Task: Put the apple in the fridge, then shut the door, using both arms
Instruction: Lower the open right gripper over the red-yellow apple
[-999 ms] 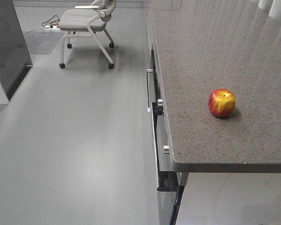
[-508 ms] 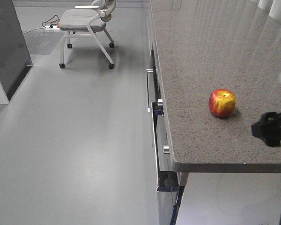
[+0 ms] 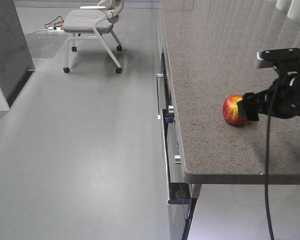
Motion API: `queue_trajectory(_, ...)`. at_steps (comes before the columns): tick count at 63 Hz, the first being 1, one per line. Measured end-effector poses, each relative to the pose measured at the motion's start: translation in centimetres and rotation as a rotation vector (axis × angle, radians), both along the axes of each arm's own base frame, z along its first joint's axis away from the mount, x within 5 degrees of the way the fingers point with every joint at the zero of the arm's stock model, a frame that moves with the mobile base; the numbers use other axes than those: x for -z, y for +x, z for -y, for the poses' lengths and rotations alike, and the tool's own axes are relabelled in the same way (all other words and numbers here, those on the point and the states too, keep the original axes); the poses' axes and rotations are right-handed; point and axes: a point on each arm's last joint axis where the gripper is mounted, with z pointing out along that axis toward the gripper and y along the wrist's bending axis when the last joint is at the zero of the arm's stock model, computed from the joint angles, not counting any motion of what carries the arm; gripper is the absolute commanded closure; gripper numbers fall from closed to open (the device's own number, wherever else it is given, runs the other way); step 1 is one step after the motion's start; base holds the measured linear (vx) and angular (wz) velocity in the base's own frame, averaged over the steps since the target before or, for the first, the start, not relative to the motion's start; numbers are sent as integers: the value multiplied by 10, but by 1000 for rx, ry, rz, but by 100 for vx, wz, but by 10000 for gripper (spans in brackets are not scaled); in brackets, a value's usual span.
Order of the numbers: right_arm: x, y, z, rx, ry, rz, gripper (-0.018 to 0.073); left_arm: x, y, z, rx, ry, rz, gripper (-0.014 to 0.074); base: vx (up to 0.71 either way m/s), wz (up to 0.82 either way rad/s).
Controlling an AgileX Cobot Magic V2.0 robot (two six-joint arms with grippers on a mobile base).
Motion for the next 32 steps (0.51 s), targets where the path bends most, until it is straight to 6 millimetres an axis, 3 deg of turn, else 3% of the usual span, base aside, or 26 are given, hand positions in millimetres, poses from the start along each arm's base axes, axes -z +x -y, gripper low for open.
queue_trajectory(15, 18, 47, -3, 1, 1, -19, -48, 0, 0, 0, 0, 0, 0, 603, 0, 0)
queue_trajectory(32, 39, 86, -4, 1, -1, -25, -37, 0, 0, 0, 0, 0, 0, 603, 0, 0)
